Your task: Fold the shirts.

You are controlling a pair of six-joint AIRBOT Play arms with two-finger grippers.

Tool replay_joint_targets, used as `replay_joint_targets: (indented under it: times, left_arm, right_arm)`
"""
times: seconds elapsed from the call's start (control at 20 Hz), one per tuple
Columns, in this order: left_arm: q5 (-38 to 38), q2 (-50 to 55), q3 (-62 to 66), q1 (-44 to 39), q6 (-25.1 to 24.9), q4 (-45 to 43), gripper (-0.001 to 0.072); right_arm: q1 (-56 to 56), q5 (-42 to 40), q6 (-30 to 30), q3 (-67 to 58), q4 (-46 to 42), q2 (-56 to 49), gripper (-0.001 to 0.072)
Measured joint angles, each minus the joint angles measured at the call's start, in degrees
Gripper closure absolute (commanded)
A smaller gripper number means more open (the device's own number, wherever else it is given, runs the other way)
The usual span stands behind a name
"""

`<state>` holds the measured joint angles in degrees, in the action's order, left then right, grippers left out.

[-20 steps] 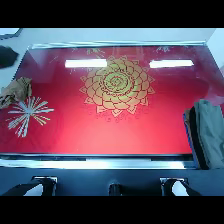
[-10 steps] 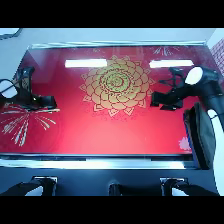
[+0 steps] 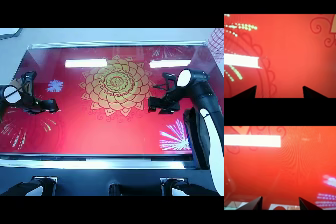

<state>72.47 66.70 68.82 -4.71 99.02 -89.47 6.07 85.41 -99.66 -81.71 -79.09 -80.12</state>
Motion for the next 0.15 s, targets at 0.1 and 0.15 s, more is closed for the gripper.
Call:
replay_joint_targets:
  times: [0.1, 0.15]
  left_arm:
    - [0.0, 0.0, -0.1, 0.0, 0.0, 0.0, 0.0002]
    - [-0.1, 0.0, -0.1, 0.0, 0.0, 0.0, 0.0001]
  right_arm:
    - [0.0, 0.0, 0.0, 0.0, -0.1, 0.0, 0.0147]
    - [0.1, 0.0, 0.0, 0.0, -0.1, 0.0, 0.0147]
